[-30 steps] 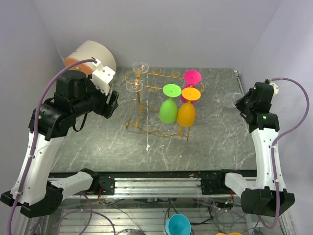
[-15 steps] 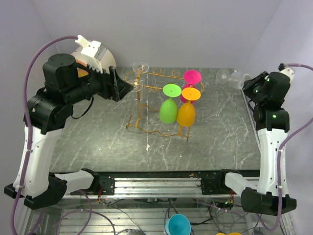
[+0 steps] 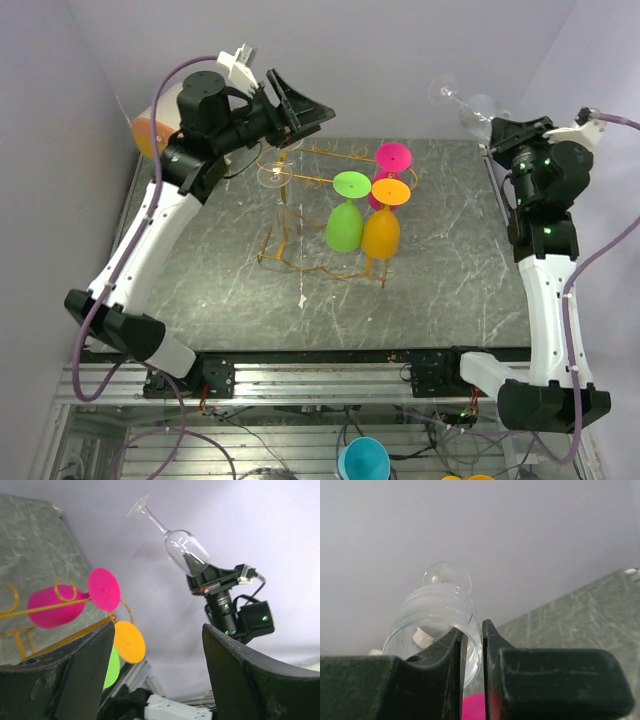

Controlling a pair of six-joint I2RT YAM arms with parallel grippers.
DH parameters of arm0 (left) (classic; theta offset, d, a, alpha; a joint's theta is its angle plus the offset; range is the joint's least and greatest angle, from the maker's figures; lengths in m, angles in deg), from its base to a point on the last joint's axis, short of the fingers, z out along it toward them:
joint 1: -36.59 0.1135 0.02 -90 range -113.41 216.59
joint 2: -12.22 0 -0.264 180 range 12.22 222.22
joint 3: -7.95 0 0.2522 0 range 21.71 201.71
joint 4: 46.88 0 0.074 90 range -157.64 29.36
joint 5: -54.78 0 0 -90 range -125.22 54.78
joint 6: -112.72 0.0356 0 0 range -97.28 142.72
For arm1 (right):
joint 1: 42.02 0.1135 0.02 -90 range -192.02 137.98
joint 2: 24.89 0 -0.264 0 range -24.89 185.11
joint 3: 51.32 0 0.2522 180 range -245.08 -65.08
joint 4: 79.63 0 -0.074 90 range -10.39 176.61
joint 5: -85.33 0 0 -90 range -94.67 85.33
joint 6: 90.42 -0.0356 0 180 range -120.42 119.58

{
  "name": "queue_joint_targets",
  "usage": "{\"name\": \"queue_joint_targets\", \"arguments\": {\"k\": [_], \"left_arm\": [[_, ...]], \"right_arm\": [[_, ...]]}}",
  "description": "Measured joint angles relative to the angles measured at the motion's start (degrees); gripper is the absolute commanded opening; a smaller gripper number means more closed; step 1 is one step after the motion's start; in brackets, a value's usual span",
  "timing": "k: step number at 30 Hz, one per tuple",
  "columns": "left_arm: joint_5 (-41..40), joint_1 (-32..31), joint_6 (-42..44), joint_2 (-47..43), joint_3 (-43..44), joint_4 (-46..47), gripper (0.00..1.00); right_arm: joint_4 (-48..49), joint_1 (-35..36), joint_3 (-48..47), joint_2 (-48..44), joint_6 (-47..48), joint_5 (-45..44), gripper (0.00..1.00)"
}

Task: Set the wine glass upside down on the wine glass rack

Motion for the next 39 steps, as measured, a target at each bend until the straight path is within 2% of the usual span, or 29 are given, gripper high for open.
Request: {"name": "queue_joint_targets", "arguments": {"k": [2, 8, 10, 19, 25, 39], "left_arm": [[0.0, -0.6, -3.9, 2.5, 0.3, 3.0, 0.81], [-2.6, -2.3, -8.4, 6.5, 4.0, 5.5, 0.78], [-4.2, -2.3, -9.1, 6.5, 4.1, 5.5, 0.77], [-10.8, -1.2, -11.3, 6.5, 3.8, 4.8, 0.77], [-13.2, 2.0, -12.6, 6.5, 2.8, 3.0, 0.77], [-12.7, 7.2, -19.3, 4.7, -2.9, 2.3, 0.75]], "right_arm": [[2.7, 3.6, 0.7, 0.7, -0.3, -1.9, 0.0], [12.1, 21.6, 0.4, 6.3, 3.4, -10.8, 0.0], [14.6, 24.4, 0.5, 8.0, 3.9, -12.5, 0.0], [27.8, 32.1, 4.6, 11.1, 5.5, -18.4, 0.0], [35.9, 39.0, 7.7, 13.6, 7.6, -19.0, 0.0], [51.7, 48.0, 10.0, 18.7, 14.1, -21.5, 0.0]]}}
